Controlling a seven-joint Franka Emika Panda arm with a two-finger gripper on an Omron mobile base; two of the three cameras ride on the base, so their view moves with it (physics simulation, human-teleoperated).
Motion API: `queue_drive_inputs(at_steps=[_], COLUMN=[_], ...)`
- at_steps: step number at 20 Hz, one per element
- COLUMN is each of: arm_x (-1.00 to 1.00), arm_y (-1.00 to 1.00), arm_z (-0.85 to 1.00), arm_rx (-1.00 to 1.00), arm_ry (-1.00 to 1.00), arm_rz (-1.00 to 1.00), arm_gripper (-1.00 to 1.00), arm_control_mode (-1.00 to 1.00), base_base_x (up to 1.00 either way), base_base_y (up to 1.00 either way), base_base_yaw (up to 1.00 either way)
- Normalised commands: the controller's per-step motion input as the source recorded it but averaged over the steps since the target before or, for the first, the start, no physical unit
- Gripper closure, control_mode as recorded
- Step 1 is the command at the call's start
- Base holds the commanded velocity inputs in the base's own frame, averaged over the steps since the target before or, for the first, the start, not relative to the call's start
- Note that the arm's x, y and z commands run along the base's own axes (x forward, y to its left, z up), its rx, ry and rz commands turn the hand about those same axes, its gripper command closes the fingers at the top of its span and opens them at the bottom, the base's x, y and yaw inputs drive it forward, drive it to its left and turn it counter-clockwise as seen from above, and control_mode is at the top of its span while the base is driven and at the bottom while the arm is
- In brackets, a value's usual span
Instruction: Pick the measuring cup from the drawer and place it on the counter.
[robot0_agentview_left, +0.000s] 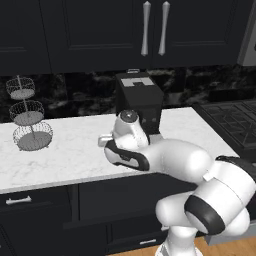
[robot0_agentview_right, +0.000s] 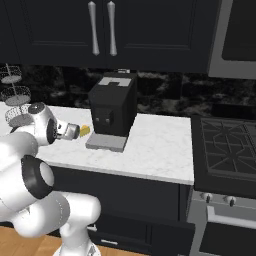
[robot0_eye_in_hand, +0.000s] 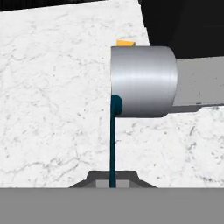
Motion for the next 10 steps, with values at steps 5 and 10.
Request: queue_drive_inputs(at_steps=[5,10], arm_x=[0.12,0.02], arm_y=[0.6,0.39], arm_z=[-0.13,-0.4], arm_rx=[-0.05,-0.03], arm_ry=[-0.01,0.07], arm_rz=[0.17,0.03], arm_gripper=[1.0,1.0], arm_control_mode=[-1.0,-1.0], base_base_x=[0.0,0.0], base_base_y=[0.0,0.0], base_base_yaw=[0.0,0.0])
